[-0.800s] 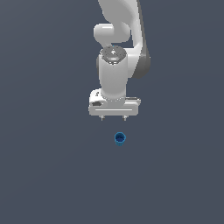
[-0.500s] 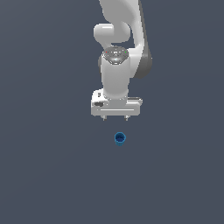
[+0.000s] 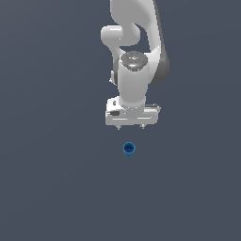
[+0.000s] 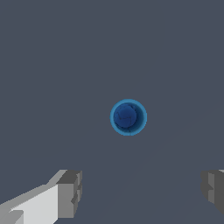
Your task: Pick up the object and move it to a goal position.
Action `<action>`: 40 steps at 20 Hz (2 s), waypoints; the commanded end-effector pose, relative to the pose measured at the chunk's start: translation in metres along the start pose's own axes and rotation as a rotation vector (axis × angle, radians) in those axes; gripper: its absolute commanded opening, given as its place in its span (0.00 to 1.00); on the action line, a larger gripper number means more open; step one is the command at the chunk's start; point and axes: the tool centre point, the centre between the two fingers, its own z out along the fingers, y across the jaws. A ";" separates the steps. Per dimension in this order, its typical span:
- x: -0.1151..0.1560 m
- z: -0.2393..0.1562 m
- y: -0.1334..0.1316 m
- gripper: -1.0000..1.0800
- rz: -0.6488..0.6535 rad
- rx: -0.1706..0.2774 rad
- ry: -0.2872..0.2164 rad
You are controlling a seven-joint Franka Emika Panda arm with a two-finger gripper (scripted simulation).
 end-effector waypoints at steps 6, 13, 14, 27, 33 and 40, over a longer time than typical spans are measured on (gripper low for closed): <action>0.002 0.003 0.000 0.96 0.026 0.000 0.000; 0.008 0.015 0.001 0.96 0.118 -0.002 -0.003; 0.009 0.018 0.001 0.96 0.136 -0.002 -0.003; 0.029 0.062 0.004 0.96 0.454 -0.021 -0.006; 0.035 0.078 0.005 0.96 0.561 -0.031 -0.004; 0.038 0.087 0.006 0.96 0.622 -0.038 -0.002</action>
